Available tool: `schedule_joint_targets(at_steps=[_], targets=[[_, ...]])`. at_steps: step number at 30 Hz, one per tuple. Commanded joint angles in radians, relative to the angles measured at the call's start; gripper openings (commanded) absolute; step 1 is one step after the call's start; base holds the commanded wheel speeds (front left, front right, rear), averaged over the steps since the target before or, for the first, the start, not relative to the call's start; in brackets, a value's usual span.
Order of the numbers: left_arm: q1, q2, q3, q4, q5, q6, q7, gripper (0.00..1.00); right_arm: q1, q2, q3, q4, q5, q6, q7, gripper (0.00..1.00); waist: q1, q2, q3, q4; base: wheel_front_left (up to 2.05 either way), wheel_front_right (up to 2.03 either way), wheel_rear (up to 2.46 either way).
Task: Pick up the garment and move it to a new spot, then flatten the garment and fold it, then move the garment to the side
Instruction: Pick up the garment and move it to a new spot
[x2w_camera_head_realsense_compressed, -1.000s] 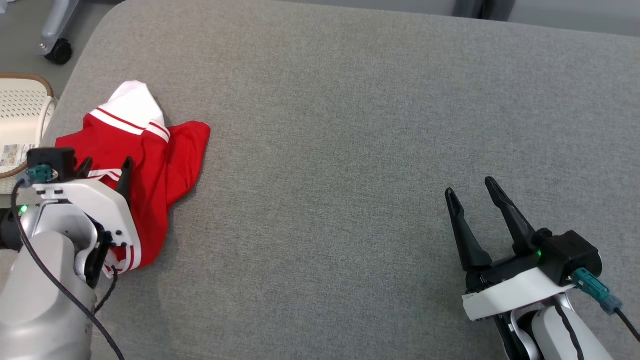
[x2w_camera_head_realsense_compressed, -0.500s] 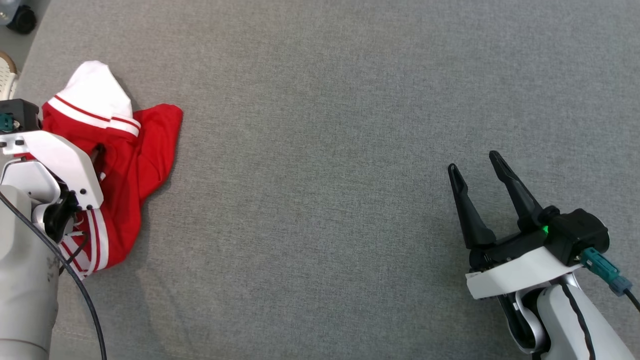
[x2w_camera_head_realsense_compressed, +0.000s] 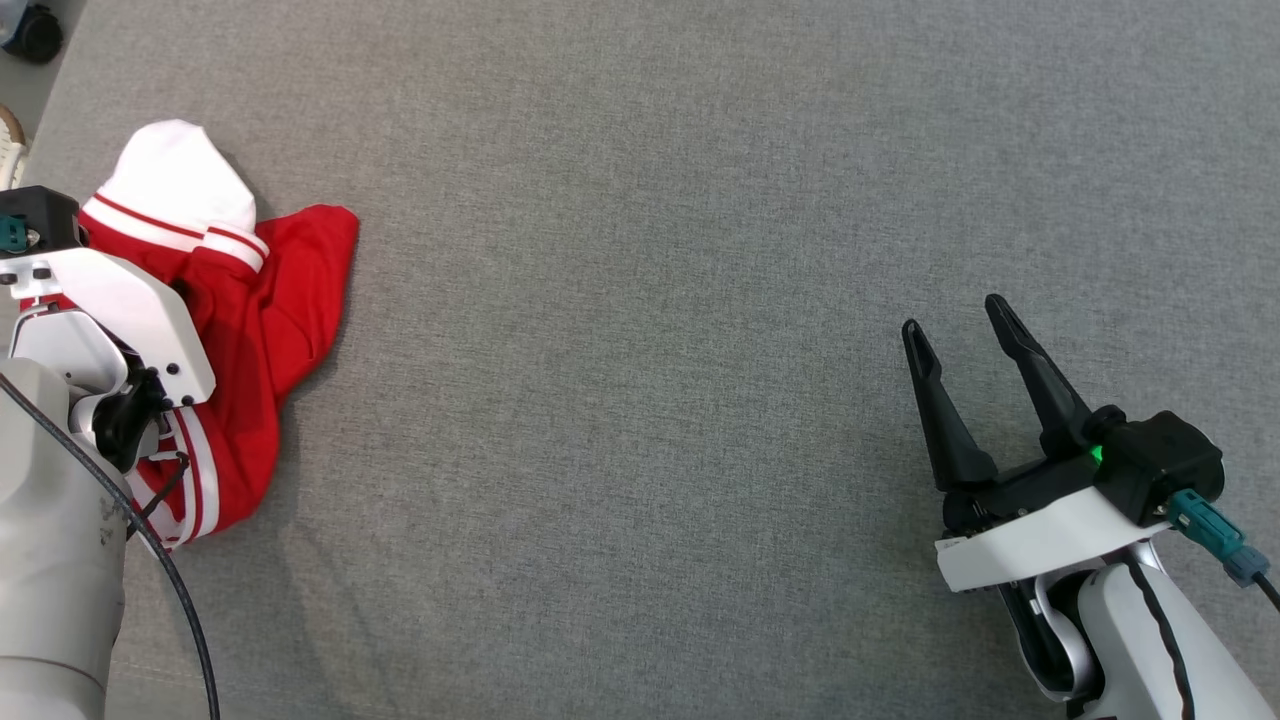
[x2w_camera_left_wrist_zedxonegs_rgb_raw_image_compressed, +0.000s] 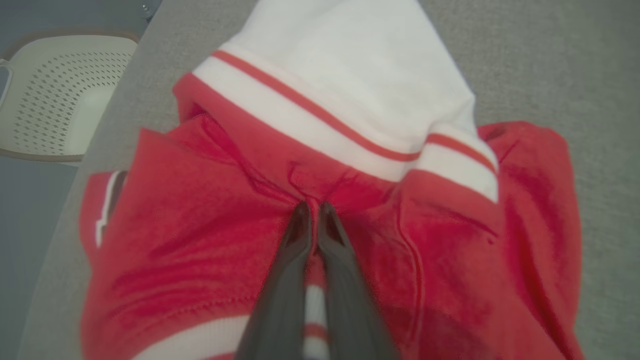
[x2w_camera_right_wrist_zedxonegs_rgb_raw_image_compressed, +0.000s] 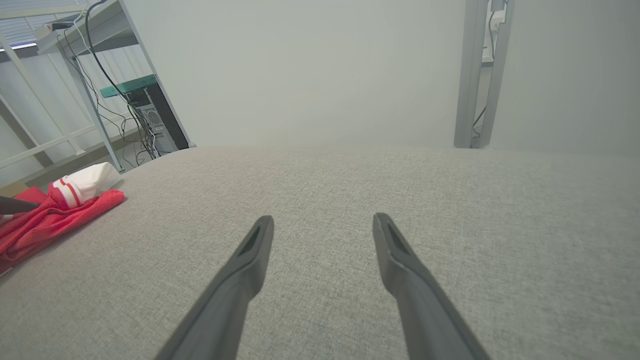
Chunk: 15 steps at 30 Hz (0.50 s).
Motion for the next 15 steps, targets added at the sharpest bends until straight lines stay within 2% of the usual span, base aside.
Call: schedule_joint_targets(at_steps=[1,7,15], targets=[[-0.014,-0.001,-0.004,0.003,-0.010,-0.003,-0.023,0.00,-0.004,-0.002,-0.001,0.003,-0.003,0.000,-0.004,1.00,0.0000,0.0000,-0.007,0.005,0.00,0.00,0.00],[0.000,-0.009,-0.007,0.002,-0.029,-0.003,-0.103,0.00,0.011,0.000,0.002,0.014,-0.003,0.000,-0.004,1.00,0.0000,0.0000,-0.046,0.016,0.00,0.00,0.00],[0.033,-0.015,-0.019,-0.044,-0.046,-0.002,-0.267,0.00,0.033,0.007,0.004,0.024,-0.006,0.000,-0.004,1.00,0.0000,0.0000,-0.119,0.026,0.00,0.00,0.00]])
